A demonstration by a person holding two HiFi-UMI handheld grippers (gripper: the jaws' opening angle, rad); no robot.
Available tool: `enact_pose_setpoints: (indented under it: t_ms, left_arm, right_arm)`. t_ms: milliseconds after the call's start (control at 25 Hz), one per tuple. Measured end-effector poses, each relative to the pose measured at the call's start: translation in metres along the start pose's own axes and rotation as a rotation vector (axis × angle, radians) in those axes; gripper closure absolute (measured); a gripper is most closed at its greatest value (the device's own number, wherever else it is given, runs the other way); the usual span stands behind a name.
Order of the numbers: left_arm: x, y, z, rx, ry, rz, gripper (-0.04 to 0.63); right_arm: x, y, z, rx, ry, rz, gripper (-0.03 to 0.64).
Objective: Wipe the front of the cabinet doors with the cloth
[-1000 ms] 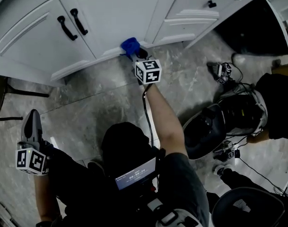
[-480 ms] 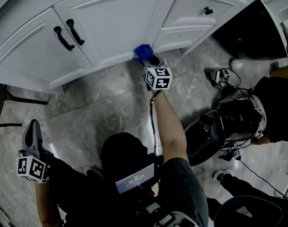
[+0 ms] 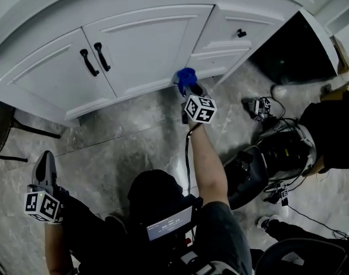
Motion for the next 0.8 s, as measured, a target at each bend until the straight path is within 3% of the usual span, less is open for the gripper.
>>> enact_pose_setpoints:
  t_ms: [360,640,800]
  left_arm:
    - [0.02,-0.022,-0.038,0.049,-0.022,0.073,0.592]
    - [0.035,-0.048,-0.065,0.049,-0.045,0.145,0.592]
    - [0.044,-0.056,-0.072,-0.002,-0.073,0.161,0.592]
  right_arm:
    - [0.069,-0.046,-0.106,0.018,-0.156,-0.042,0.565]
    - [0.124,-0.156,-0.203,0.049,-0.215,0.08,0.565]
    - [0.164,-0.184,-0.25,0.021,-0.193,0.127,0.565]
Point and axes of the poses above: the fingertips, and each gripper's own axes: x backward along the fingers, z to its right, y out of its underside, the point moved 2 cm from there along x, backward along the fingers, and after that the axes turned 1 degree about -x, right-handed, at the moved point
